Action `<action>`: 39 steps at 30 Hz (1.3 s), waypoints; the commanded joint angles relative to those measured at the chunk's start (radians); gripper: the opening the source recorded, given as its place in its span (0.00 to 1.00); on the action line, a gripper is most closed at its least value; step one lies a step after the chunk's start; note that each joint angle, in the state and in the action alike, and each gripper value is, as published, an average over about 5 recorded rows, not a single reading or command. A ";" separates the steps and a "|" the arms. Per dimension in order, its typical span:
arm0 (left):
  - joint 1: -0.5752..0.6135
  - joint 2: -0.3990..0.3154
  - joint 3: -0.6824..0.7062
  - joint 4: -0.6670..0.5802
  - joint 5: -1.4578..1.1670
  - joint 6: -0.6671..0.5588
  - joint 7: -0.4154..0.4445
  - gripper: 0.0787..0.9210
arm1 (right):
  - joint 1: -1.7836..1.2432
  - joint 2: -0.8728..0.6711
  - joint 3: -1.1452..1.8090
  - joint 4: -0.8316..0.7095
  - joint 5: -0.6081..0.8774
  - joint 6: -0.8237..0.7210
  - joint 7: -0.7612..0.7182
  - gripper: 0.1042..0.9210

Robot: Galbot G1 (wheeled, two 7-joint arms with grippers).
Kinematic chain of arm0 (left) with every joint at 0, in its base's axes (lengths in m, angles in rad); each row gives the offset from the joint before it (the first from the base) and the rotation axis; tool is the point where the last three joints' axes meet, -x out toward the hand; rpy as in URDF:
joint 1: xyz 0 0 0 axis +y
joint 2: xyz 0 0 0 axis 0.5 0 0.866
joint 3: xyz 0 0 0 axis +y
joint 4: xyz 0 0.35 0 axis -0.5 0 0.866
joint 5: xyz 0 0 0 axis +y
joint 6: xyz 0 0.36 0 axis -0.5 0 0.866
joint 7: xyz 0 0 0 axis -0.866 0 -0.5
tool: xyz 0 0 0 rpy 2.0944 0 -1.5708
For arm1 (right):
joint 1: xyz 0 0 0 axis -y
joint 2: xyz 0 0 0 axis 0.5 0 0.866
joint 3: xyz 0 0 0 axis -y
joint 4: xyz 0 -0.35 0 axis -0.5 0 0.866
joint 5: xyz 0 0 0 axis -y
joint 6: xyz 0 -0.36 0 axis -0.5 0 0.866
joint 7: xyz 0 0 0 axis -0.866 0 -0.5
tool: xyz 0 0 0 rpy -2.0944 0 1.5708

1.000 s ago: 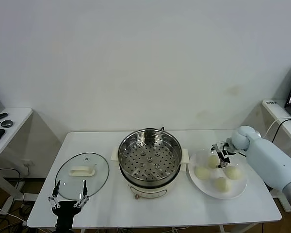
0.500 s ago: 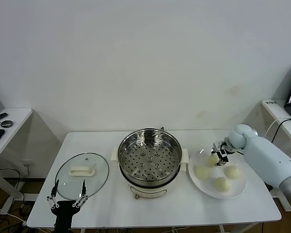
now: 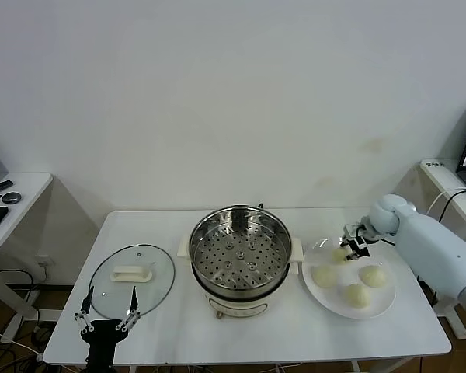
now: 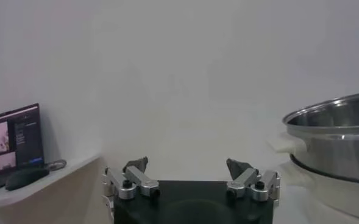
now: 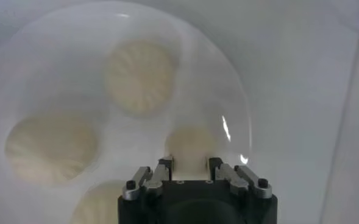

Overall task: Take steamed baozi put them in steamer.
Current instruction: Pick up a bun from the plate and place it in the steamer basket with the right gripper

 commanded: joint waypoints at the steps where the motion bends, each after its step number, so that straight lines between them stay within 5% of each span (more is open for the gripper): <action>1: 0.000 0.001 0.000 -0.003 -0.001 0.000 0.000 0.88 | 0.100 -0.082 -0.097 0.121 0.103 -0.005 -0.003 0.33; 9: -0.011 0.008 0.007 -0.001 -0.010 0.001 0.003 0.88 | 0.447 -0.107 -0.318 0.284 0.261 0.021 -0.022 0.34; 22: -0.016 0.018 0.000 -0.015 -0.023 0.001 0.003 0.88 | 0.757 0.219 -0.587 0.265 0.514 0.217 -0.011 0.35; 39: -0.019 -0.004 -0.027 -0.021 -0.029 0.001 0.002 0.88 | 0.565 0.577 -0.652 0.040 0.169 0.561 0.074 0.36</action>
